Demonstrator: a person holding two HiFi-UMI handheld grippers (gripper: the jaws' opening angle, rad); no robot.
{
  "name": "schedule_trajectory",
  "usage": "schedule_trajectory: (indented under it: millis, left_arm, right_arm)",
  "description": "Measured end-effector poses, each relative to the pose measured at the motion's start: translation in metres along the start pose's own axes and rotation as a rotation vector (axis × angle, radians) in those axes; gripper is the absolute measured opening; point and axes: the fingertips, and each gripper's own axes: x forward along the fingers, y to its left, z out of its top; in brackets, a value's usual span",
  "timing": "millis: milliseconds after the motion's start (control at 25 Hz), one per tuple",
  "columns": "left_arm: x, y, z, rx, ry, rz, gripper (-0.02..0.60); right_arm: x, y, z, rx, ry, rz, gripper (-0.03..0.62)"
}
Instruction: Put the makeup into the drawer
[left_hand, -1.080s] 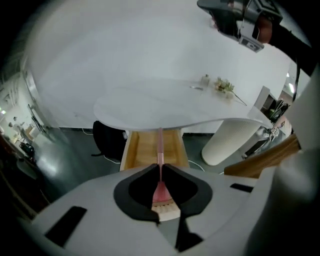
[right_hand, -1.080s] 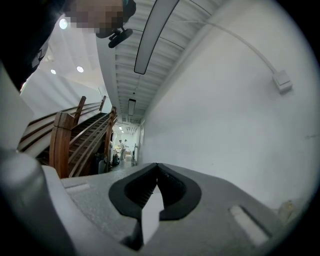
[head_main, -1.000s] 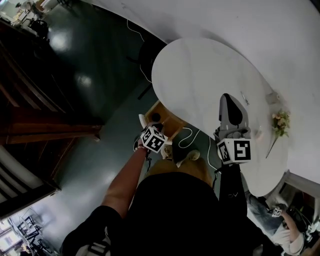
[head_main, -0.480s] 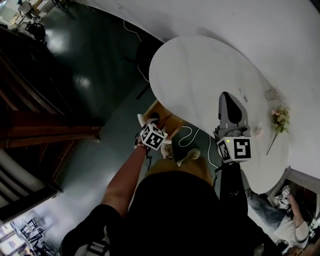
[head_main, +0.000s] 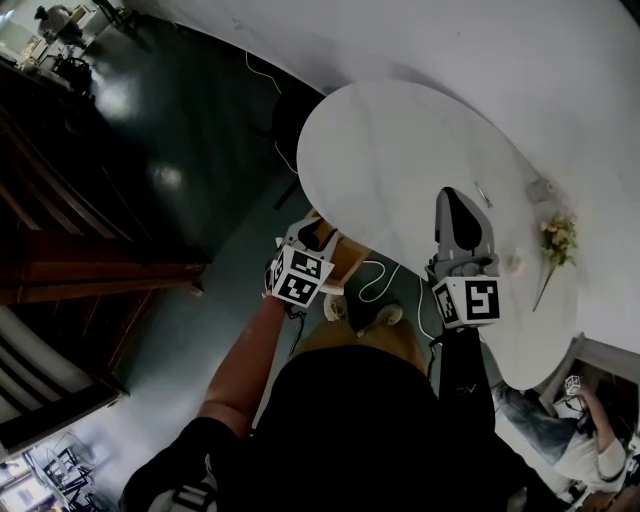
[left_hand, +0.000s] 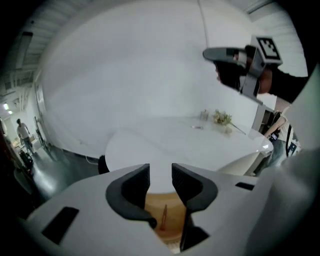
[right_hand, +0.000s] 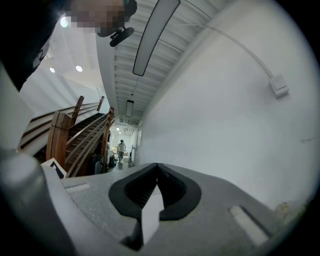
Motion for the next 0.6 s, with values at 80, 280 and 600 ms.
schedule_trajectory:
  millis: [80,280,600]
  left_arm:
    - [-0.02,0.006,0.05,0.034,-0.135,0.027,0.137]
    - [-0.1,-0.005,0.175,0.112,-0.523,0.034,0.137]
    - [-0.14,-0.037,0.249,0.294,-0.743,0.012,0.133]
  right_arm:
    - [-0.001,-0.001,0.005,-0.003,-0.012,-0.007,0.005]
    - [-0.004,-0.004,0.02,-0.008,-0.048,-0.02,0.005]
    - [-0.029,-0.025,0.033,-0.001,-0.083,-0.086,0.005]
